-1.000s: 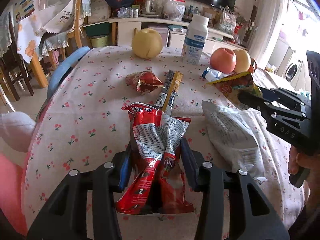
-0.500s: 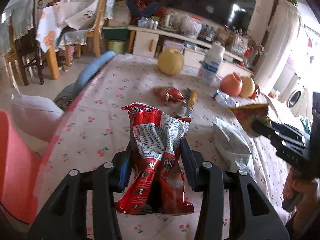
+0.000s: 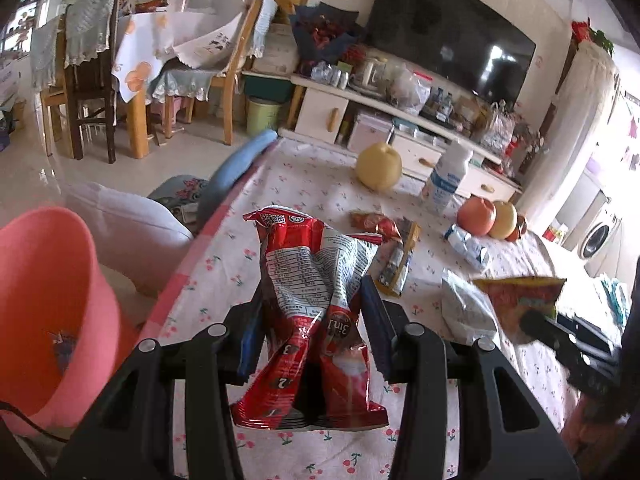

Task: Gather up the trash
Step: 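Carry chip bag and yellow packet to the pink bucket and open both tools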

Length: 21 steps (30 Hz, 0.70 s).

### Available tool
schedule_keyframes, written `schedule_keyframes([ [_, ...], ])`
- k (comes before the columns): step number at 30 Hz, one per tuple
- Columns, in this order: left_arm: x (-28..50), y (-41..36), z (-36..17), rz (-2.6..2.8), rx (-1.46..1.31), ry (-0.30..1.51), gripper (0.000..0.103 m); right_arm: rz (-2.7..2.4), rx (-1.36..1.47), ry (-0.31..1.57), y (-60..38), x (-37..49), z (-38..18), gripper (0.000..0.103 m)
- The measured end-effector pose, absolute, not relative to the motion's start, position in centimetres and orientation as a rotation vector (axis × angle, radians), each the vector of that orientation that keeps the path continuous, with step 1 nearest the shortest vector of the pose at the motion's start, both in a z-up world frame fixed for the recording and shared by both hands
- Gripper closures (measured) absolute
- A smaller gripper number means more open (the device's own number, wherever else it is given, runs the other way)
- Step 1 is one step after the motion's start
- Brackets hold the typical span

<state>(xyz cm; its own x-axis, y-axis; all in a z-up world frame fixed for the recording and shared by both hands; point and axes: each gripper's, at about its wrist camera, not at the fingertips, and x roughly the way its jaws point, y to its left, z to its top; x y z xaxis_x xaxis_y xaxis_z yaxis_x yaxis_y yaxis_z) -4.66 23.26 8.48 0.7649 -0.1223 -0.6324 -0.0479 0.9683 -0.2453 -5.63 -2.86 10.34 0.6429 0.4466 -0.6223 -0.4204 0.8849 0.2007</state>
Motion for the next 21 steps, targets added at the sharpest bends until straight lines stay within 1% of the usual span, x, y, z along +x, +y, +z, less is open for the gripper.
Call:
schedule_keyframes([
  [8,-6.2,26.7,10.7,0.025,-0.286,0.624,0.057,0.604,0.034,0.687,2.2,-8.5,13.1,0.066],
  [15,-8.4,33.1,12.3,0.128,-0.383,0.556,0.057,0.74,0.009,0.673,9.5,-9.7,15.0,0.066],
  [21,-10.2,39.3,12.4,0.274,-0.463,0.525,0.057,0.859,-0.031,0.67,16.9,-10.0,16.1,0.066],
])
